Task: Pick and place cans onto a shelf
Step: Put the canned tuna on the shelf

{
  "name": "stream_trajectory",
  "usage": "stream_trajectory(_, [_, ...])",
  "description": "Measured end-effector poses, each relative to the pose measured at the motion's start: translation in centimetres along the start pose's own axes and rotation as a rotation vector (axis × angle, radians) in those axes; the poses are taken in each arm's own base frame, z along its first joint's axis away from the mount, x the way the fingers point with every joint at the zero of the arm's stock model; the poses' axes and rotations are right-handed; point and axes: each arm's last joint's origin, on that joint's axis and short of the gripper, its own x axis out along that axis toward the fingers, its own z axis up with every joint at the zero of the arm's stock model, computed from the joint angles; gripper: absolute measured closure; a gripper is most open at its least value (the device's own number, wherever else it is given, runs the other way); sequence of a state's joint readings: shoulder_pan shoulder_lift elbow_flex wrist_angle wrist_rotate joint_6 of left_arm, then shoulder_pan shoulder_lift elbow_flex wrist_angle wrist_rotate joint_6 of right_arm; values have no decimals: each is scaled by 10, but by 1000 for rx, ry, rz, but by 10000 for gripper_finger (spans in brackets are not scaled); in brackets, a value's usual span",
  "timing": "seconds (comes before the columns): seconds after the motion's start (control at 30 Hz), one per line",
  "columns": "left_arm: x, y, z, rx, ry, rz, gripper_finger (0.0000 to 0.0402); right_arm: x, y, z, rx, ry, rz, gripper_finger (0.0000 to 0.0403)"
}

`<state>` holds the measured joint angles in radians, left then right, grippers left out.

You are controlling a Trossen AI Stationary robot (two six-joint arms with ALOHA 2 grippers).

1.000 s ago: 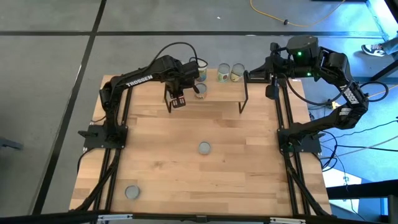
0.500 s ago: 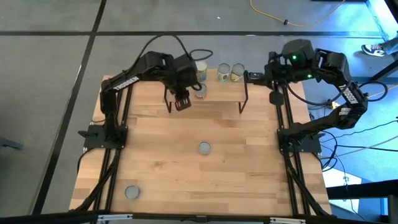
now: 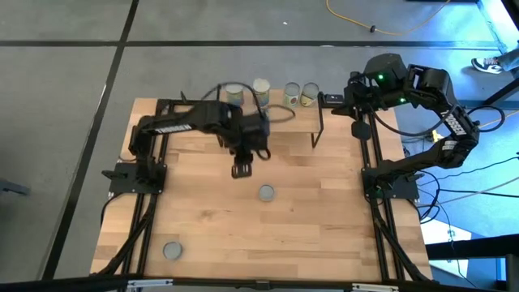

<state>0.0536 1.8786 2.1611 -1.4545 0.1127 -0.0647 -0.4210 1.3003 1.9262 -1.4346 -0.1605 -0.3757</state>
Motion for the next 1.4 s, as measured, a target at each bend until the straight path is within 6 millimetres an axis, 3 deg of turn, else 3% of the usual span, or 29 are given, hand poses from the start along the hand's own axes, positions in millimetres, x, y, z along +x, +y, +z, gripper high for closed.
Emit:
stream_trajectory(0.23, [45,-24,2,28,-33,45,337,0,0,0,3,0,-1,398])
stream_trajectory(0.5, [101,-22,-2,-81,-91,70,337,0,0,0,0,0,-1,398])
stream_trajectory(0.67, [122,-21,-19,-107,14,78,337,0,0,0,-12,0,0,398])
stream_trajectory(0.77, [118,-26,-33,-181,142,83,337,0,0,0,-17,0,0,398])
stream_trajectory(0.9, [98,-40,-50,-256,219,103,337,0,0,0,-22,0,0,398])
stream_trajectory(1.17, [40,-71,-75,-271,62,137,337,0,0,0,-24,0,1,398])
stream_trajectory(1.3, [21,-74,-104,-323,22,168,337,0,0,0,-23,0,1,398])
stream_trajectory(1.4, [21,-75,-133,-408,41,160,337,0,0,0,-21,-1,2,398])
